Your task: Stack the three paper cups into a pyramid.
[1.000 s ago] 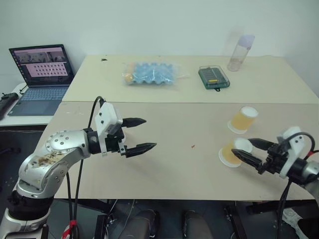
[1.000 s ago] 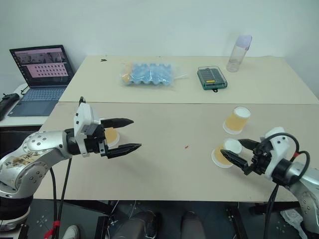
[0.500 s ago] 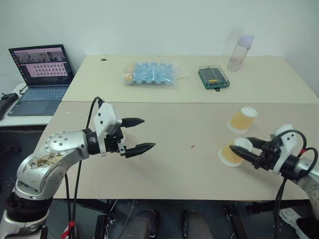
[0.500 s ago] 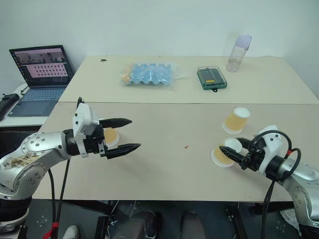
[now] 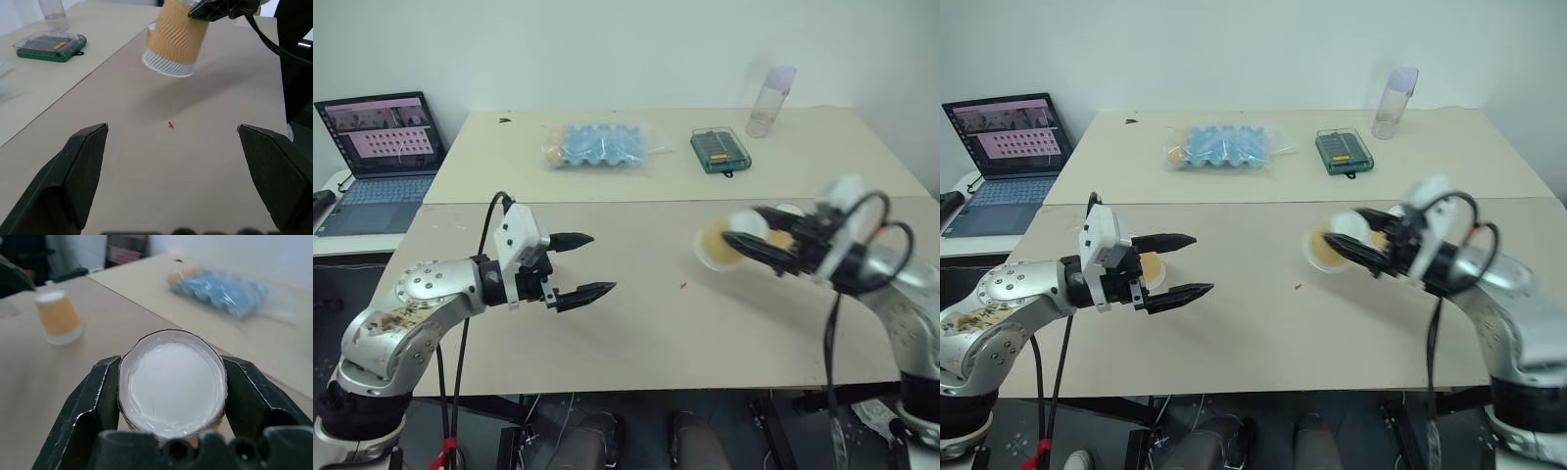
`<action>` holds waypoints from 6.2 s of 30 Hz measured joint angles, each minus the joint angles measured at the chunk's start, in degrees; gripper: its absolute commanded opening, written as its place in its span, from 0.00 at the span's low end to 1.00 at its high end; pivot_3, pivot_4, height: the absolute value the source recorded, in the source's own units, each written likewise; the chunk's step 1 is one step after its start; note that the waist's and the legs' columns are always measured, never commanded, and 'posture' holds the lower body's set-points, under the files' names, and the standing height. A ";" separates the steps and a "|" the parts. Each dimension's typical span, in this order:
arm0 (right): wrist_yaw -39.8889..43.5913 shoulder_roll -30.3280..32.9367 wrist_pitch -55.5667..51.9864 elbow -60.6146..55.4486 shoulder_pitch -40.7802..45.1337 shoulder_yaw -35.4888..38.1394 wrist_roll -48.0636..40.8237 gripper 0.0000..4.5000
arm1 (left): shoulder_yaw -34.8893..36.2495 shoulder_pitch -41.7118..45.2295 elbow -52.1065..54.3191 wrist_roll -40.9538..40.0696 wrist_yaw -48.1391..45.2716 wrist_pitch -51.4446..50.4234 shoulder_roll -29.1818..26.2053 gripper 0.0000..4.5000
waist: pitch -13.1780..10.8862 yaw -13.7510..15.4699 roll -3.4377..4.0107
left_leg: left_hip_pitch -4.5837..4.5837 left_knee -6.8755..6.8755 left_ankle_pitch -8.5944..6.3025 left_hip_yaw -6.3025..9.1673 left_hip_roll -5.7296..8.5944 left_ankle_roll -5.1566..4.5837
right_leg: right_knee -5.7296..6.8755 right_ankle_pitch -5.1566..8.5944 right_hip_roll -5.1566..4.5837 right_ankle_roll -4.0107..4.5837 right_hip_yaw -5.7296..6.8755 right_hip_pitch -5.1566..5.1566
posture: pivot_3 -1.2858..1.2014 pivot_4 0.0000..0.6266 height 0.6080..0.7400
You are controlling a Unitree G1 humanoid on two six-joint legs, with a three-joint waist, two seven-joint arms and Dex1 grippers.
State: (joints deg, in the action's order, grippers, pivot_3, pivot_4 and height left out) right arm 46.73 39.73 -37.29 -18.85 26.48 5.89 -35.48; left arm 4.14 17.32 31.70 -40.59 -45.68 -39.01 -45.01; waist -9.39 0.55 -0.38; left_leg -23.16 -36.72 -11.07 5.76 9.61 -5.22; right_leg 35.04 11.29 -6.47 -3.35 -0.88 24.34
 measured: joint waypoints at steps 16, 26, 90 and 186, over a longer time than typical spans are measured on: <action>10.74 -11.17 9.33 28.40 14.95 -21.15 16.31 0.61 | 1.19 -1.44 2.37 -0.39 1.75 -1.18 0.06 1.00 | -0.01 0.05 -0.04 | -0.13 -0.04 0.24 0.02 0.09 0.45 | 0.11 -0.19 0.09 0.06 -0.09 0.46 | 0.52 0.24 1.00; 11.91 -12.43 10.17 30.14 15.42 -20.91 18.65 0.99 | 1.56 -1.85 2.64 -1.42 2.55 -1.30 0.06 1.00 | -0.01 0.02 -0.04 | -0.09 -0.04 0.13 0.02 -0.01 0.27 | 0.21 -0.29 0.22 0.21 -0.09 0.51 | 0.52 0.24 1.00; -44.15 -24.82 13.34 24.71 3.24 11.79 25.80 0.68 | -0.67 1.73 -0.03 -0.04 2.62 -1.11 1.73 1.00 | 0.01 -0.76 -0.05 | -0.13 0.04 0.36 -0.18 -0.22 0.67 | 0.34 -0.40 0.44 0.39 -0.27 0.72 | 0.52 0.24 1.00; -36.82 -20.72 24.78 47.36 13.84 4.24 27.92 0.56 | 1.34 -0.22 1.31 -0.18 4.51 -2.41 1.14 1.00 | 0.00 -1.38 -0.04 | -0.09 0.04 0.34 -0.24 -0.23 0.63 | 0.63 -0.39 0.53 0.45 -0.49 0.71 | 0.52 0.24 1.00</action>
State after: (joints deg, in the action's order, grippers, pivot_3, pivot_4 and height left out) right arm 9.91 19.01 -12.51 28.51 40.32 10.13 -7.56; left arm 5.48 17.09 33.01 -40.77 -41.18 -41.42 -43.87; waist -9.38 -0.83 -0.41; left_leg -23.25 -36.68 -10.74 5.52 9.38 -4.59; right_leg 35.67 10.90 -5.94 -2.90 -1.37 25.06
